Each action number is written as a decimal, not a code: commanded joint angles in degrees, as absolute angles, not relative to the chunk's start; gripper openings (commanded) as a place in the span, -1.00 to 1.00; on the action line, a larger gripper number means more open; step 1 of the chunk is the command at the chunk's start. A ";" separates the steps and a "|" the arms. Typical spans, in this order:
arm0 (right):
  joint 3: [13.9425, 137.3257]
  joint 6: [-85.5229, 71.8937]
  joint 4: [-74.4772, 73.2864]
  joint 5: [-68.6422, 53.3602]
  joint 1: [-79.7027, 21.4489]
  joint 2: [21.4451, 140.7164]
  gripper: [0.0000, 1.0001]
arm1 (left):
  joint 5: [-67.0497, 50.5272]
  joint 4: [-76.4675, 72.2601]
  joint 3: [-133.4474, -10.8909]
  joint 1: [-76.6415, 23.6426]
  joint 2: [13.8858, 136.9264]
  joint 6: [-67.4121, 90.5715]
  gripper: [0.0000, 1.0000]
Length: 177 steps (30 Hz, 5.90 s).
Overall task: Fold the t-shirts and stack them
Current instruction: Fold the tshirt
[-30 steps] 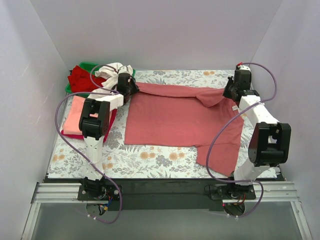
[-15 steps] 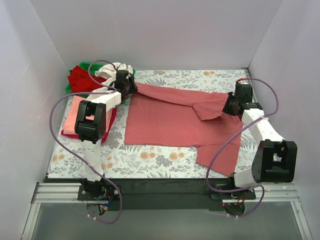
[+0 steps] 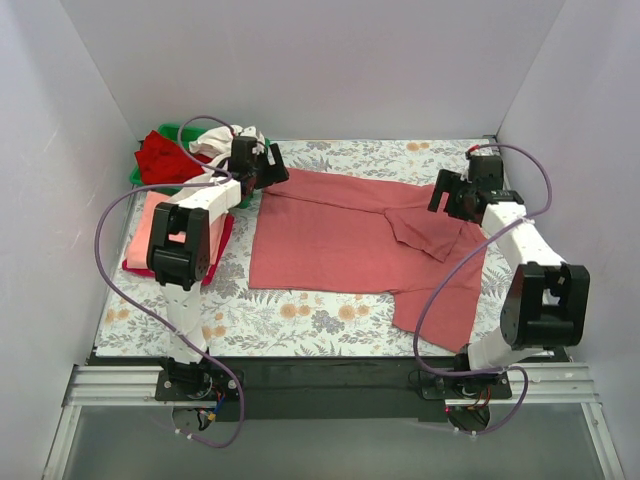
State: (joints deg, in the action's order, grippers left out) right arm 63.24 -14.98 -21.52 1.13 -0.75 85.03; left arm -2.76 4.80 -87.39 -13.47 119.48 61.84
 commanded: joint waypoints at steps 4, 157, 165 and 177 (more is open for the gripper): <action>74.77 -14.33 -20.57 1.06 1.23 97.63 0.97 | -6.50 5.54 -92.72 -15.47 120.75 61.87 0.69; 17.40 -35.86 -15.65 5.02 8.96 48.60 -0.97 | 20.92 5.01 -35.68 -33.66 79.45 92.11 -1.00; 22.23 -30.50 -14.94 1.67 8.88 47.02 -0.97 | 16.61 4.92 -38.32 -32.87 80.33 91.05 -1.00; 35.76 -28.48 -15.03 -3.95 8.70 57.20 -0.97 | 16.44 8.96 -46.93 -30.76 84.98 88.77 -1.00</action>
State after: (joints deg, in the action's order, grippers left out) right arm 31.29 -29.78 -16.71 -1.76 8.64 55.37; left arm 15.94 6.96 -43.79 -31.57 83.64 90.35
